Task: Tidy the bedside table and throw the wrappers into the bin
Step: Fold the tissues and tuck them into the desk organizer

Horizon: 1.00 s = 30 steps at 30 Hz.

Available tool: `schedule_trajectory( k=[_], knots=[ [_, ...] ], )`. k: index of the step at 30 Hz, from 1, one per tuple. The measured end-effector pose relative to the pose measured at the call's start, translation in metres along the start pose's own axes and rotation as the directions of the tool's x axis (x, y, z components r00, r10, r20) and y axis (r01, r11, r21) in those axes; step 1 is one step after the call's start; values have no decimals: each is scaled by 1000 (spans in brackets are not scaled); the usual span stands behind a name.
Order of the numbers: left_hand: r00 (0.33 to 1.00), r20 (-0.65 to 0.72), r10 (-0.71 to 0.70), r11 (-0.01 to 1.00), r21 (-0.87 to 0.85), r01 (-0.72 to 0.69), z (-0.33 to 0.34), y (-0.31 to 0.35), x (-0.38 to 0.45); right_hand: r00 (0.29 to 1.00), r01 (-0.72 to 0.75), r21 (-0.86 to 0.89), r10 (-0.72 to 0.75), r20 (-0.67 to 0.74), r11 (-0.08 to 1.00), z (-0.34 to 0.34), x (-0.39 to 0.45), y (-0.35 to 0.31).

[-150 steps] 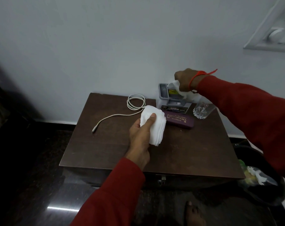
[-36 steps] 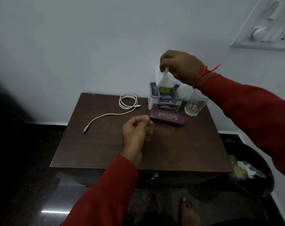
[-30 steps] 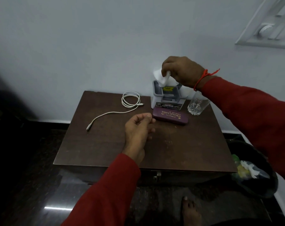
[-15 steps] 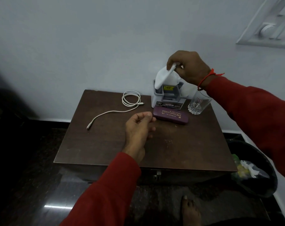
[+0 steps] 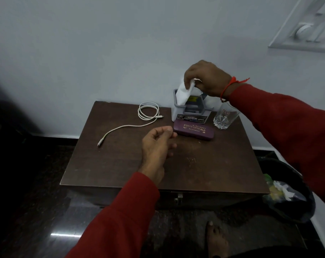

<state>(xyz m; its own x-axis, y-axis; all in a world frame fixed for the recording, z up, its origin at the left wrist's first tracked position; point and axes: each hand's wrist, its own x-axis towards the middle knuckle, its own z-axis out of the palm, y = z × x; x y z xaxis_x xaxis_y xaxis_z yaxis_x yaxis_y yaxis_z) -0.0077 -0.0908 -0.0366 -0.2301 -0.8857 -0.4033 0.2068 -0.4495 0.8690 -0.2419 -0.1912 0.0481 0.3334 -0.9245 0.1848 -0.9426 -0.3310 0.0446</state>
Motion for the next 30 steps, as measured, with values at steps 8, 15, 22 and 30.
schedule_trajectory(
  k=[8, 15, 22, 30],
  knots=[
    [1000, 2, -1, 1000, 8, 1, -2, -1, 2, 961, -184, 33, 173, 215, 982, 26, 31, -7],
    [1000, -4, -8, 1000, -2, 8, -3, 2, 3, 965, -242, 101, 228, 131, 965, 40, 23, -5],
    [1000, -8, 1, 1000, 11, -1, -1, 1, 2, 925, -284, 199, 323, -202, 938, 22, -7, -2],
    [1000, -4, 8, 1000, 29, -8, 4, -4, 0, 379, -731, 435, 842, -383, 526, 40, -145, 22]
  ],
)
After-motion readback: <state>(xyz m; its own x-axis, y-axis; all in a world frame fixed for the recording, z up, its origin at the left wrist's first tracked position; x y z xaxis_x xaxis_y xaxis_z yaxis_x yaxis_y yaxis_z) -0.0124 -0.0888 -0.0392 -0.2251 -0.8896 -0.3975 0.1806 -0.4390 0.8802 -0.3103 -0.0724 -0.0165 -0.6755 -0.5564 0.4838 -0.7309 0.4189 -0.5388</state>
